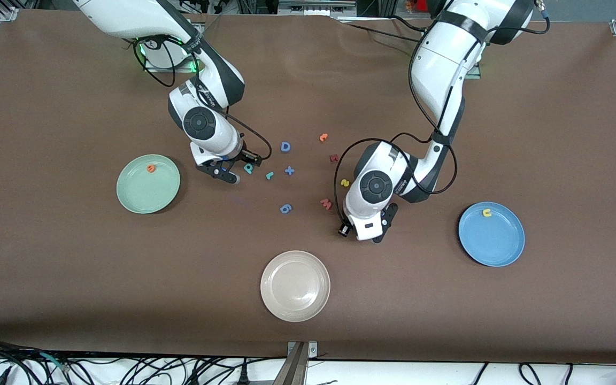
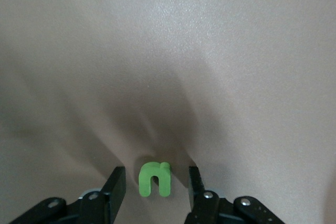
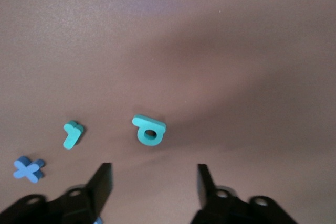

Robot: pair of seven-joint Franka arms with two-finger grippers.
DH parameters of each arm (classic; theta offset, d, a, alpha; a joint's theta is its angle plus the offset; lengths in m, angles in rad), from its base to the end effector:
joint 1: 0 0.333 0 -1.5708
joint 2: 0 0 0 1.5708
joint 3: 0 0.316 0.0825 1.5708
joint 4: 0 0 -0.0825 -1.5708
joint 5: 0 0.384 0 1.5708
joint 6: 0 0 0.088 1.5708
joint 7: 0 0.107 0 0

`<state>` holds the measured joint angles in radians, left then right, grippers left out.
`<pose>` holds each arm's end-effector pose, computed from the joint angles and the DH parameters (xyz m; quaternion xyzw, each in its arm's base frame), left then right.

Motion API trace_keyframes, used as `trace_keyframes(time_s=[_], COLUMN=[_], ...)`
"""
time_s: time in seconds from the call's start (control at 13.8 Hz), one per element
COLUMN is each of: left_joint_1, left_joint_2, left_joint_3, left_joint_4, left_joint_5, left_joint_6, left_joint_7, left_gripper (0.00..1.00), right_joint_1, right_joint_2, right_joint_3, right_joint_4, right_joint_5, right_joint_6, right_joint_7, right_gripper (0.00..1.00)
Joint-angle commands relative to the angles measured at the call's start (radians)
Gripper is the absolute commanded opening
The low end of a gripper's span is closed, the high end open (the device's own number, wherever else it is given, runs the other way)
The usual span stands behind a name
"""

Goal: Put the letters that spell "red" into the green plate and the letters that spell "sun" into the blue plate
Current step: 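Grasp the green letter with the left gripper while the right gripper reaches teal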

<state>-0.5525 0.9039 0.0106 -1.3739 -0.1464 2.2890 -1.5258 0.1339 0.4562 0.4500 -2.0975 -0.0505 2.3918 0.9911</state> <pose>0.6265 -0.3829 0.1711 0.8577 0.5116 -0.0411 0.0311 0.4759 0.3144 0.2118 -0.9755 0.1964 0.0978 0.0169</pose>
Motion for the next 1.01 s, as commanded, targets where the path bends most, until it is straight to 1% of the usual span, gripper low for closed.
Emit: trace_keyframes(time_s=[0.0, 0.14, 0.22, 0.43, 0.58, 0.65, 0.8, 0.87, 0.94], left_joint_1=[-0.004, -0.003, -0.001, -0.001, 0.000, 0.008, 0.016, 0.017, 0.026], left_joint_2=[0.020, 0.020, 0.020, 0.020, 0.018, 0.016, 0.012, 0.007, 0.004], left_joint_3=[0.011, 0.011, 0.011, 0.012, 0.014, 0.014, 0.014, 0.015, 0.015], left_joint_4=[0.025, 0.025, 0.025, 0.025, 0.025, 0.025, 0.027, 0.027, 0.030], left_joint_5=[-0.021, -0.019, -0.019, -0.015, -0.010, -0.010, -0.012, -0.009, -0.008], left_joint_6=[-0.002, -0.002, -0.002, -0.002, -0.003, -0.008, -0.017, -0.020, -0.043], left_joint_7=[-0.001, 0.007, 0.009, 0.012, 0.013, 0.024, 0.053, 0.055, 0.062], left_gripper=[0.40, 0.34, 0.32, 0.24, 0.20, 0.17, 0.16, 0.15, 0.13], right_joint_1=[0.007, 0.009, 0.009, 0.007, 0.007, 0.007, 0.007, 0.007, 0.009], right_joint_2=[0.048, 0.076, 0.081, 0.085, 0.085, 0.085, 0.085, 0.085, 0.085], right_joint_3=[-0.005, -0.020, -0.022, -0.023, -0.024, -0.024, -0.024, -0.024, -0.024], right_joint_4=[0.020, 0.020, 0.022, 0.022, 0.022, 0.022, 0.022, 0.021, 0.020], right_joint_5=[-0.026, -0.060, -0.063, -0.089, -0.089, -0.089, -0.091, -0.091, -0.091], right_joint_6=[0.046, 0.095, 0.104, 0.109, 0.112, 0.112, 0.112, 0.112, 0.112], right_joint_7=[0.015, 0.015, 0.015, 0.015, 0.015, 0.015, 0.015, 0.015, 0.015], right_gripper=[0.58, 0.58, 0.58, 0.58, 0.58, 0.56, 0.53, 0.48, 0.46])
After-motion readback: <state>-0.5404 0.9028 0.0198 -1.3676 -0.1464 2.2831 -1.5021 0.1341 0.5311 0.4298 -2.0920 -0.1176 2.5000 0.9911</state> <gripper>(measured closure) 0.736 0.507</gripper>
